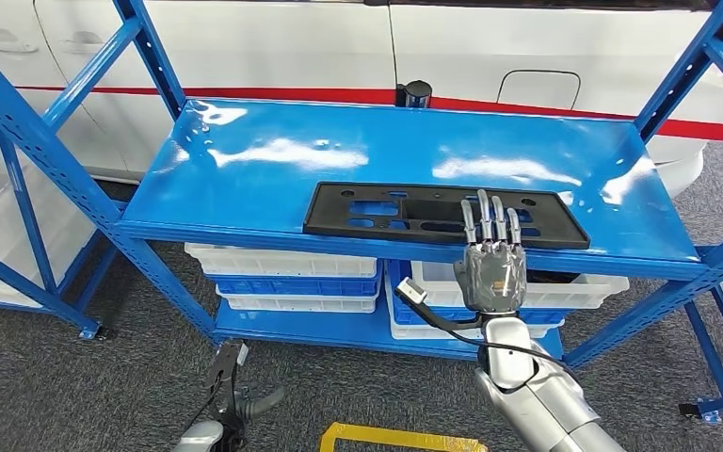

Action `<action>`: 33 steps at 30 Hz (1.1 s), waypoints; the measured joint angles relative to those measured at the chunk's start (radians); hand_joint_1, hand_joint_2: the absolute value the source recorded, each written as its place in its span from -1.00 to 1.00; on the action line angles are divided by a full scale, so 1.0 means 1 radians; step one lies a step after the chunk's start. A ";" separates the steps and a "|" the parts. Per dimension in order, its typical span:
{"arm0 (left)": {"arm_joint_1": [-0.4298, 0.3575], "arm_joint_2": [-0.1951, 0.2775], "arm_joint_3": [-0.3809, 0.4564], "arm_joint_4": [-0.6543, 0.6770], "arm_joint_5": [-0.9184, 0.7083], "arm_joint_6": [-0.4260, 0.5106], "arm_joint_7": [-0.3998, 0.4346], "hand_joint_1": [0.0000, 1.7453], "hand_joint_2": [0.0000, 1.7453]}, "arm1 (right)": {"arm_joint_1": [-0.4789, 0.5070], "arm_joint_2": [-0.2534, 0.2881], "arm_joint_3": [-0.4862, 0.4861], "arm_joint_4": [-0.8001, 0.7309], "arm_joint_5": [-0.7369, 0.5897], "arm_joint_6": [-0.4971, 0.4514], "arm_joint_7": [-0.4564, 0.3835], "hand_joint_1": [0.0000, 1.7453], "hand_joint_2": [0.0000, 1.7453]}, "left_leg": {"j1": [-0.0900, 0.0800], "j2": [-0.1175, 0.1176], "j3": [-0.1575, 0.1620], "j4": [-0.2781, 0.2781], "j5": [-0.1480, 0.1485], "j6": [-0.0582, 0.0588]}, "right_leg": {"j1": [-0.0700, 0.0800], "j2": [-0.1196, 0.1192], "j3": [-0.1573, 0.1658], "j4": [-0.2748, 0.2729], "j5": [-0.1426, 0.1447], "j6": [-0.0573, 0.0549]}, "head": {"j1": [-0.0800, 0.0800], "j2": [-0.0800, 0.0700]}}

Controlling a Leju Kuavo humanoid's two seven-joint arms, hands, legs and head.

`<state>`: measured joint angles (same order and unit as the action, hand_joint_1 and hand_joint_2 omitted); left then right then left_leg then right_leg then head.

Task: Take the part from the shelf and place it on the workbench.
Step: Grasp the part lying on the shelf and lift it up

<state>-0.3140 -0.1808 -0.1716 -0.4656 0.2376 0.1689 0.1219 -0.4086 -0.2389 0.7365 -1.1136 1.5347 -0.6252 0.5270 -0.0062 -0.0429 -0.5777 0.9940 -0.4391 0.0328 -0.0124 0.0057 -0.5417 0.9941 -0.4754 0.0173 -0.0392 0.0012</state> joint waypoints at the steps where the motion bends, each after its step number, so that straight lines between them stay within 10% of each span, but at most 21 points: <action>1: -0.003 -0.001 -0.004 0.003 -0.002 0.000 0.001 -1.00 1.00 | 0.000 0.003 -0.005 0.001 0.000 0.000 0.005 -1.00 1.00 | 0.000 0.000 0.000 0.000 0.000 0.000 | 0.000 0.000 0.000 0.000 0.000 0.000 | 0.000 0.000; 13: -0.049 -0.008 -0.038 0.031 -0.017 -0.011 -0.021 -1.00 1.00 | -0.046 0.035 -0.070 0.048 0.000 0.000 -0.007 -1.00 1.00 | 0.000 0.000 0.000 0.001 0.000 0.000 | 0.000 0.000 0.000 0.000 0.000 0.000 | 0.000 0.000; 21: -0.058 -0.017 -0.078 0.036 -0.131 0.194 -0.195 -1.00 1.00 | -0.122 0.083 -0.154 0.150 0.000 0.003 -0.075 -1.00 1.00 | 0.000 0.000 -0.001 0.001 0.000 0.000 | 0.000 0.000 0.000 0.000 0.000 0.000 | 0.000 0.000; 26: -0.059 -0.023 -0.089 0.037 -0.082 0.095 -0.175 -1.00 1.00 | -0.163 0.122 -0.198 0.222 0.000 0.006 -0.125 -1.00 1.00 | 0.000 0.001 -0.001 0.001 0.000 0.000 | 0.000 0.001 -0.001 0.000 0.000 0.000 | 0.000 0.000; 27: -0.059 -0.025 -0.089 0.038 -0.072 0.080 -0.172 -1.00 1.00 | -0.171 0.129 -0.206 0.237 0.000 0.006 -0.132 -0.50 1.00 | 0.000 0.001 -0.001 0.001 0.000 0.000 | 0.000 0.001 -0.001 0.000 0.000 0.000 | 0.000 0.000; 30: -0.061 -0.029 -0.089 0.043 -0.050 0.052 -0.165 -1.00 -0.50 | -0.190 0.151 -0.230 0.286 0.000 0.006 -0.160 1.00 1.00 | 0.000 0.000 -0.001 0.001 0.000 0.000 | 0.000 0.001 -0.001 0.000 0.000 0.000 | 0.000 0.000; 31: -0.063 -0.031 -0.089 0.047 -0.042 0.041 -0.163 -1.00 -1.00 | -0.196 0.161 -0.242 0.305 0.000 0.006 -0.178 1.00 1.00 | 0.000 0.000 -0.001 0.001 0.000 0.000 | 0.000 0.001 -0.001 0.000 0.000 0.000 | 0.000 0.000; 33: -0.067 -0.032 -0.088 0.053 -0.023 0.023 -0.158 -1.00 -1.00 | -0.204 0.179 -0.273 0.336 0.000 0.007 -0.222 1.00 1.00 | 0.000 0.000 -0.001 0.001 0.000 0.000 | 0.000 0.001 -0.001 0.000 0.000 0.000 | 0.000 0.000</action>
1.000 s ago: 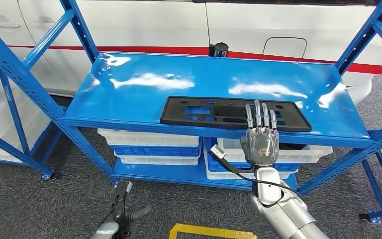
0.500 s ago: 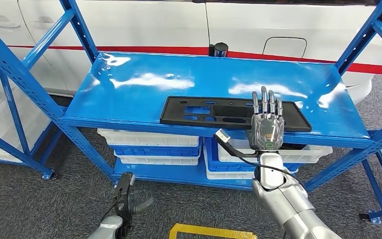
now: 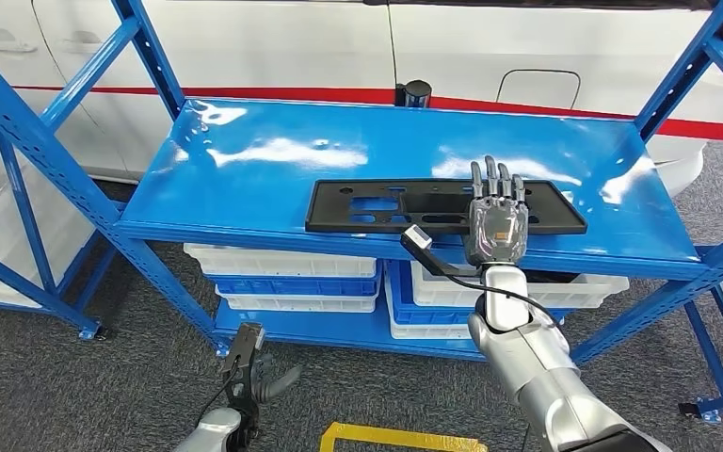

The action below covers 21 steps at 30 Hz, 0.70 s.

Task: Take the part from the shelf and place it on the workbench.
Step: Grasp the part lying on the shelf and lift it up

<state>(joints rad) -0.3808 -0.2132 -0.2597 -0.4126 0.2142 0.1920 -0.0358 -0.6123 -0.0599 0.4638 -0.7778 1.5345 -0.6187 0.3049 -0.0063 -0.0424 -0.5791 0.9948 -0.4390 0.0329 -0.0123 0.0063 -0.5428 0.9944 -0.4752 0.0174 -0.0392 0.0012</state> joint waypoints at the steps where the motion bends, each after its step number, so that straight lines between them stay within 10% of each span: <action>1: -0.002 -0.001 0.000 0.002 0.007 -0.006 0.002 -1.00 -1.00 | -0.001 0.008 -0.017 0.011 0.000 0.000 -0.020 1.00 1.00 | 0.000 0.000 0.000 0.000 0.000 0.000 | 0.000 0.000 0.000 0.000 0.000 0.000 | 0.000 0.000; 5: -0.005 -0.002 0.002 0.010 0.026 -0.021 0.006 -1.00 -1.00 | -0.002 0.034 -0.066 0.040 0.000 0.002 -0.057 1.00 1.00 | 0.000 0.000 0.000 0.000 0.000 0.000 | 0.000 0.000 0.000 0.000 0.000 0.000 | 0.000 0.000; 9: -0.007 -0.002 0.010 0.016 0.040 -0.035 0.011 -1.00 1.00 | -0.001 0.047 -0.094 0.054 0.000 0.001 -0.071 1.00 1.00 | 0.000 0.000 0.000 0.000 0.000 0.000 | 0.000 0.000 0.000 0.000 0.000 0.000 | 0.000 0.000; 21: -0.016 0.002 0.020 0.029 0.085 -0.060 0.017 -1.00 1.00 | -0.006 0.057 -0.123 0.056 0.000 -0.004 -0.092 1.00 1.00 | 0.000 0.000 0.000 0.000 0.000 0.000 | 0.000 0.000 0.000 0.000 0.000 0.000 | 0.000 0.000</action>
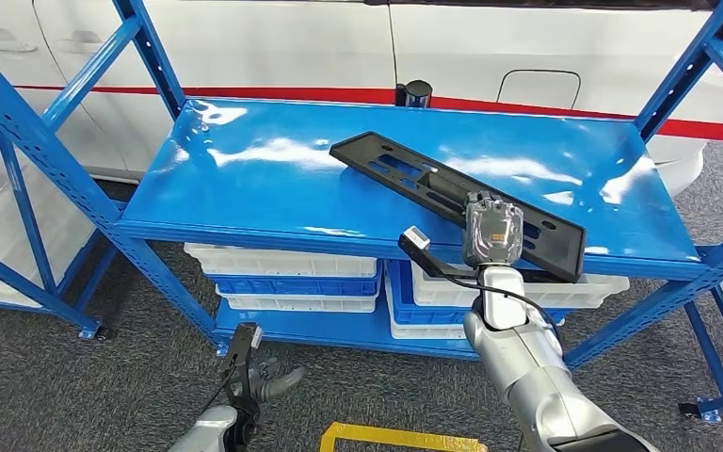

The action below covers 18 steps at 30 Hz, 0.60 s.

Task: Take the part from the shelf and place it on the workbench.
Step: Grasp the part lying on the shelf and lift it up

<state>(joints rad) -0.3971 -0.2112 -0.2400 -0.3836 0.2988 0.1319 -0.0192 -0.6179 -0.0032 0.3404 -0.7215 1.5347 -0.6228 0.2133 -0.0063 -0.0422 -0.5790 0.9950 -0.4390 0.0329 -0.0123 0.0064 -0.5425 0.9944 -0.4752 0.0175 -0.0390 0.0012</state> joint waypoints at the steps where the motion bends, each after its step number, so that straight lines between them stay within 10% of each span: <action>1: 0.000 0.001 0.001 0.001 0.005 0.007 -0.004 -1.00 1.00 | 0.001 0.000 -0.001 -0.003 0.000 -0.001 0.000 1.00 1.00 | 0.000 0.000 0.000 0.000 0.000 0.000 | 0.000 0.000 0.000 0.000 0.000 0.000 | 0.000 0.000; 18: 0.001 0.021 0.005 0.014 0.044 0.036 0.001 -1.00 1.00 | 0.196 -0.168 0.057 -0.567 0.000 -0.005 0.113 1.00 1.00 | 0.000 -0.001 -0.003 0.000 0.000 0.000 | 0.000 0.000 -0.002 0.000 0.000 0.000 | 0.000 0.000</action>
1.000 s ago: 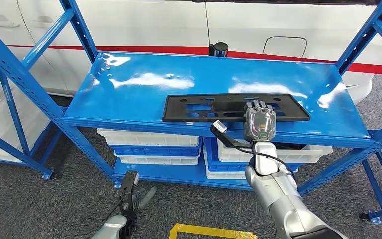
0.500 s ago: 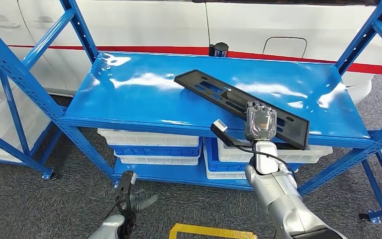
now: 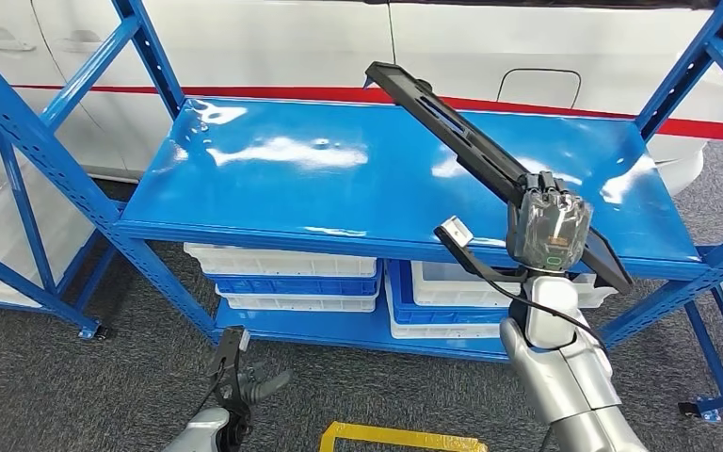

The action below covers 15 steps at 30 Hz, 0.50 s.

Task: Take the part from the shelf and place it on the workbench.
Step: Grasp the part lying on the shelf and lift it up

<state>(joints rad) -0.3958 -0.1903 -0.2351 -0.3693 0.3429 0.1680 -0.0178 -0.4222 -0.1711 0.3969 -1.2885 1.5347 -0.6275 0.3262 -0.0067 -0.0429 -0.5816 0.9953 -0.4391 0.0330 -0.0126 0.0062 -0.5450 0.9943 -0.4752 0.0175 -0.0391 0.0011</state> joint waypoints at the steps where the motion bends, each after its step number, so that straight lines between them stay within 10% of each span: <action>1: 0.000 0.001 0.000 0.000 0.000 0.000 0.000 -1.00 1.00 | 0.005 -0.008 0.003 -0.018 0.000 0.000 0.000 1.00 1.00 | 0.000 0.000 0.000 0.000 0.000 0.000 | 0.000 0.000 0.000 0.000 0.000 0.000 | 0.000 0.000; 15: 0.019 0.023 0.015 -0.002 0.022 0.009 -0.028 -1.00 1.00 | 0.082 -0.035 0.013 -0.200 0.000 0.000 -0.135 1.00 1.00 | 0.002 0.000 0.000 -0.004 0.002 0.016 | -0.003 0.001 -0.001 -0.005 0.002 0.007 | -0.002 0.000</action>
<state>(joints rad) -0.3769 -0.1675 -0.2205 -0.3717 0.3650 0.1766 -0.0457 -0.3402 -0.2066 0.4103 -1.4889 1.5347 -0.6274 0.1912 -0.0044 -0.0426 -0.5816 0.9914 -0.4367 0.0486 -0.0155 0.0068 -0.5460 0.9892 -0.4731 0.0247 -0.0407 0.0012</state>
